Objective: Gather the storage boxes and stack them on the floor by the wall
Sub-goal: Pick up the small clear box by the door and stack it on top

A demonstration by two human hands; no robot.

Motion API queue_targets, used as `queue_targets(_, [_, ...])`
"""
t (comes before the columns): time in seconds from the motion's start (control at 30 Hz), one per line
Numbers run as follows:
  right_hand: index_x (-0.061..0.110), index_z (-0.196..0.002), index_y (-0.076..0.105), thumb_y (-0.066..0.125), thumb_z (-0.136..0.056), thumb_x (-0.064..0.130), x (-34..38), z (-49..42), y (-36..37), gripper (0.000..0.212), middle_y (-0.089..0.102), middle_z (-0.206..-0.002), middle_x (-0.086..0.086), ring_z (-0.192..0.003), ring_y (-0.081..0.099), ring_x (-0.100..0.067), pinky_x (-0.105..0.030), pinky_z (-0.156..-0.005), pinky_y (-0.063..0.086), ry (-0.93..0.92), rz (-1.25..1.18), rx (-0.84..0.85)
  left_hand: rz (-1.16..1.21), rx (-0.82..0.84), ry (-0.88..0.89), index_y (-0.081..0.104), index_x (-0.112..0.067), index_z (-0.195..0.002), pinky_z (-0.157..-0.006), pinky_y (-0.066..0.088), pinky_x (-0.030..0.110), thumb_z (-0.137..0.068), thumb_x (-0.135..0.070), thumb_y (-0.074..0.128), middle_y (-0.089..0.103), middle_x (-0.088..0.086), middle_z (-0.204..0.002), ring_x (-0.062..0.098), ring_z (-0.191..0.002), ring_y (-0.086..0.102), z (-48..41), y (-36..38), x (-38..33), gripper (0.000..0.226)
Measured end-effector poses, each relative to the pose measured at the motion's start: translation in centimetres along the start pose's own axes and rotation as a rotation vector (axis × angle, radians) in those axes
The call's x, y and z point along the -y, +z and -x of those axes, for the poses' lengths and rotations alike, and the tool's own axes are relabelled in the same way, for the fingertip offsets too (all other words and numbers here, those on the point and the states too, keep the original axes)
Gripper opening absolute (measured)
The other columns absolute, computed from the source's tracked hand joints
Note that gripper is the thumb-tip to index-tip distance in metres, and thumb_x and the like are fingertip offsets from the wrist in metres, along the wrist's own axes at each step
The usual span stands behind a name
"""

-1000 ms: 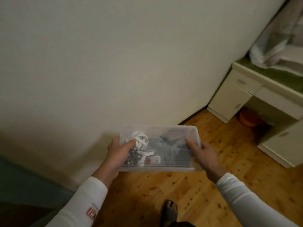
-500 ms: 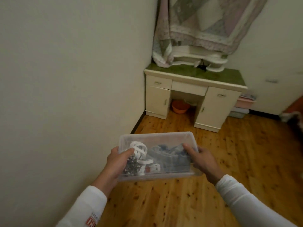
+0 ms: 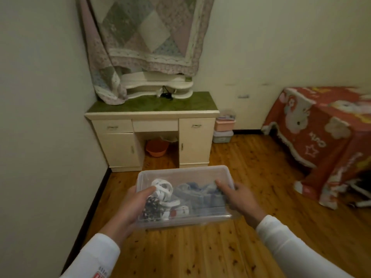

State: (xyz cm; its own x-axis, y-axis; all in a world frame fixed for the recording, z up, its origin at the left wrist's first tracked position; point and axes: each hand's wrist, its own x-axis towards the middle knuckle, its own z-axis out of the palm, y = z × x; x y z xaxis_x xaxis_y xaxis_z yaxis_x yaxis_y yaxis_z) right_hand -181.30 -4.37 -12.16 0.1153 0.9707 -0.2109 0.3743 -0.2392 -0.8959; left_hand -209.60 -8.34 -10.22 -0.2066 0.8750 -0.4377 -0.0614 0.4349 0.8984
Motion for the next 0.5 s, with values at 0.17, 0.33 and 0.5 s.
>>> queue_targets(0.17, [0.031,-0.097,0.063,0.064,-0.074,0.068,-0.4,-5.4,-5.1,0.044,0.07,-0.088,0.011,-0.079,0.069,-0.013,-0.031,-0.064,0.058,0.032,-0.045,-0.089,-0.056,0.065,-0.007,0.052,-0.022,-0.133,-0.055,0.059,0.033,-0.09,-0.034,0.066,0.07,0.007,-0.113,0.026,-0.094,0.071,-5.4,7.0,-3.3,0.047])
queue_targets(0.33, [0.03,-0.098,0.063,0.064,-0.077,0.063,-0.1,-10.0,-8.6,0.039,0.069,-0.089,0.008,-0.08,0.068,-0.014,-0.028,-0.06,0.053,0.075,-0.042,-0.141,-0.095,0.126,-0.014,0.047,-0.022,-0.138,-0.078,0.06,0.047,-0.088,-0.035,0.067,0.067,0.009,-0.119,0.03,-0.1,0.068,-10.3,12.1,-5.9,0.056])
queue_targets(0.5, [0.026,-0.097,0.062,0.063,-0.08,0.059,0.3,-16.4,-11.6,0.037,0.067,-0.089,0.006,-0.079,0.066,-0.015,-0.03,-0.062,0.053,0.154,-0.021,-0.204,-0.114,0.22,-0.051,0.048,-0.019,-0.137,-0.083,0.058,0.051,-0.088,-0.032,0.067,0.068,0.012,-0.118,0.032,-0.1,0.069,-17.5,17.7,-8.7,0.055])
